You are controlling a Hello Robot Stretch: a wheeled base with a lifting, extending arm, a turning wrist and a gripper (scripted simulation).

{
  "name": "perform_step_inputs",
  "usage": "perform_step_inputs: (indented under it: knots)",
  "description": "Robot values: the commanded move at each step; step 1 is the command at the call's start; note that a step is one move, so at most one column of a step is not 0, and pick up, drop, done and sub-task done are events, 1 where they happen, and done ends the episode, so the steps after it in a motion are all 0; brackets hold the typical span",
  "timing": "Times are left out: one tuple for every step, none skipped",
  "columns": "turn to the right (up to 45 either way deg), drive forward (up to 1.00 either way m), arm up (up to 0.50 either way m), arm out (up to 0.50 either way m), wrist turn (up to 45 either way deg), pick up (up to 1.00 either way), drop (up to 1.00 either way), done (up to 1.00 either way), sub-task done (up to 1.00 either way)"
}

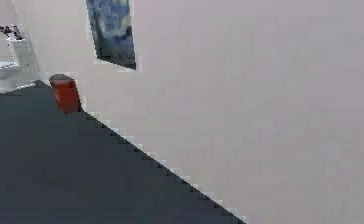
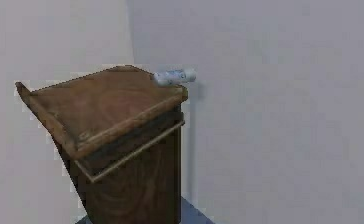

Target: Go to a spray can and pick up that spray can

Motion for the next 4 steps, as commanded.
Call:
perform_step_inputs:
  knots:
    - [45.0, 0.0, 0.0, 0.0, 0.0, 0.0, 0.0, 0.0, 0.0]
    - [45.0, 0.0, 0.0, 0.0, 0.0, 0.0, 0.0, 0.0, 0.0]
    - [18.0, 0.0, 0.0, 0.0, 0.0, 0.0, 0.0, 0.0, 0.0]
    - [0.0, 0.45, 0.0, 0.0, 0.0, 0.0, 0.0, 0.0, 0.0]
